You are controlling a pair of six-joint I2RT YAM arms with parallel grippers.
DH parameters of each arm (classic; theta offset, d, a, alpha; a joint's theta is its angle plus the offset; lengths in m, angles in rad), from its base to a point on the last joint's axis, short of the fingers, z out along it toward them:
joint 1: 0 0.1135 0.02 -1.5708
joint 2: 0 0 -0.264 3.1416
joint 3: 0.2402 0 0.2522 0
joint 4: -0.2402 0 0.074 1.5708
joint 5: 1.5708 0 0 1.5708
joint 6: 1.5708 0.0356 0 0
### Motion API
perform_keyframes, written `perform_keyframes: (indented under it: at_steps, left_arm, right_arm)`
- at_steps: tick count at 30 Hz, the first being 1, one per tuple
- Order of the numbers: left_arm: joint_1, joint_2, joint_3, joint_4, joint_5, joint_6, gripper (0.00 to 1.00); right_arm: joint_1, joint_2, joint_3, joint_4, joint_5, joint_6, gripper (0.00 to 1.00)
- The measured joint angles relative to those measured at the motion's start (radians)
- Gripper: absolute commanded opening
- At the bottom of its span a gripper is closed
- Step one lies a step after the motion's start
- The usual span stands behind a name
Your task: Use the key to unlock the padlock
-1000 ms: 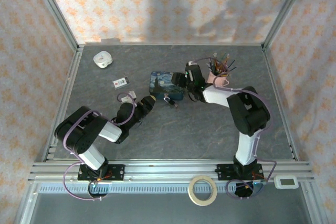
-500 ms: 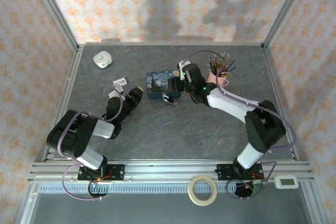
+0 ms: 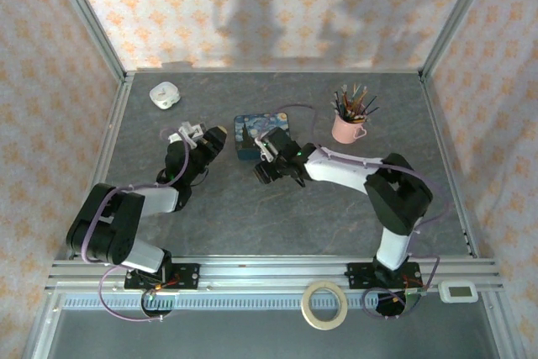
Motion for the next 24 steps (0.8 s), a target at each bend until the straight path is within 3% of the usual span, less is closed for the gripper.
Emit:
perform_keyframes:
  at_steps: [7, 17, 21, 24]
  left_arm:
    - [0.0, -0.066, -0.054, -0.024, 0.001, 0.012, 0.66]
    - [0.0, -0.09, -0.076, -0.035, 0.001, 0.011, 0.66]
    - [0.0, -0.092, -0.076, -0.036, 0.001, 0.011, 0.66]
    - [0.0, -0.098, -0.076, -0.036, 0.001, 0.011, 0.66]
  right_arm:
    - [0.015, 0.122, 0.099, -0.016, 0.096, -0.067, 0.71]
    - [0.026, 0.187, 0.103, 0.016, 0.205, -0.137, 0.62]
    - [0.03, 0.189, 0.091, 0.046, 0.206, -0.151, 0.48]
    - [0.027, 0.189, 0.08, 0.076, 0.212, -0.161, 0.3]
